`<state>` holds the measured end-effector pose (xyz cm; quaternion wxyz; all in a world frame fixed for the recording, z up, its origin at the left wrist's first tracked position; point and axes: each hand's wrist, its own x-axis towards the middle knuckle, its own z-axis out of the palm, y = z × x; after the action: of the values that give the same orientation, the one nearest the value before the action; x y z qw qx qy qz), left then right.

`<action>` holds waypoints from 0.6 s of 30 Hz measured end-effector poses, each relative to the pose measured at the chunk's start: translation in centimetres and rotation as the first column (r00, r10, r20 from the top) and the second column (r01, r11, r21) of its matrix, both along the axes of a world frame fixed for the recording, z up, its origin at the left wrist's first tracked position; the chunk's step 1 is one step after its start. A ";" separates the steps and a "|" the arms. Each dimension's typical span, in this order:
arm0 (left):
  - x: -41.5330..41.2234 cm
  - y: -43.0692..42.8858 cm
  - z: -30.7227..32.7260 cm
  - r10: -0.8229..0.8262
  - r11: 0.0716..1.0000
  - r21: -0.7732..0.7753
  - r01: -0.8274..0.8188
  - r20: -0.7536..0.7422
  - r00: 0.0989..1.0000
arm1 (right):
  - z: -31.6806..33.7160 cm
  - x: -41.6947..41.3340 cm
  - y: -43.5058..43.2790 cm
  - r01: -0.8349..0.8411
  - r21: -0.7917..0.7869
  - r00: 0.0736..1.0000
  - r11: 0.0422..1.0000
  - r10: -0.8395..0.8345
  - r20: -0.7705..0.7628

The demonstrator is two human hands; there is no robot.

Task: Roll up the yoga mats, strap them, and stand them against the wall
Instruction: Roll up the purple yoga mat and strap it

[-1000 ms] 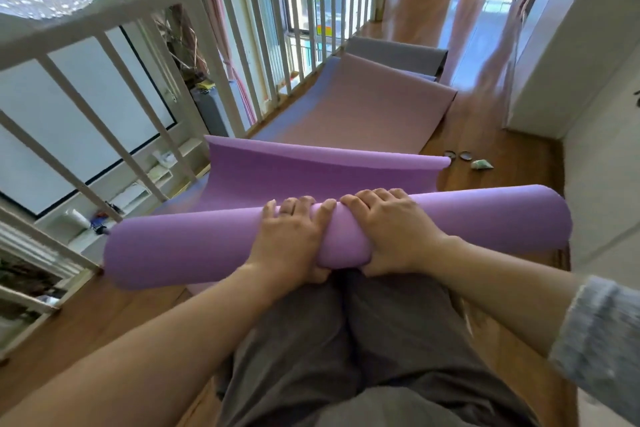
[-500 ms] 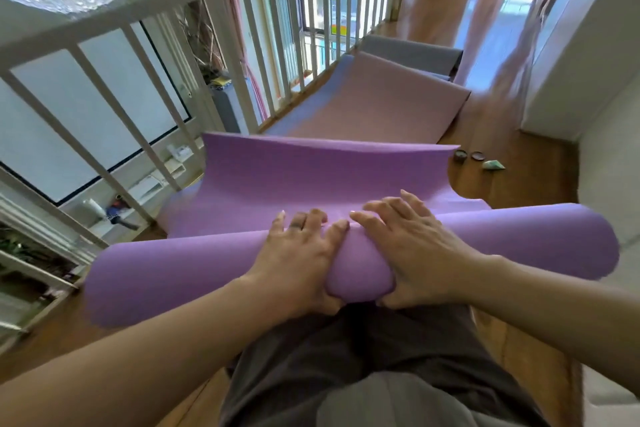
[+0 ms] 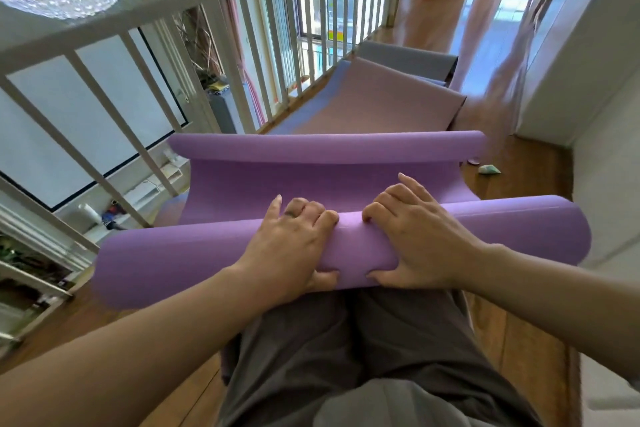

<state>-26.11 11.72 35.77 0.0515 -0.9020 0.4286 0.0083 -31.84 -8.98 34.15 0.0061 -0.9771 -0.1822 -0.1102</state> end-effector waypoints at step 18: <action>2.3 -1.8 -1.3 0.093 0.990 0.103 -0.092 -0.010 0.996 | -3.0 3.0 1.0 0.117 -0.115 0.991 0.986 -0.124 -0.055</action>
<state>-23.84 9.96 34.46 0.0941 -0.9170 0.3856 0.0396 -28.82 -7.98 31.14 -0.0495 -0.9880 -0.1283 -0.0698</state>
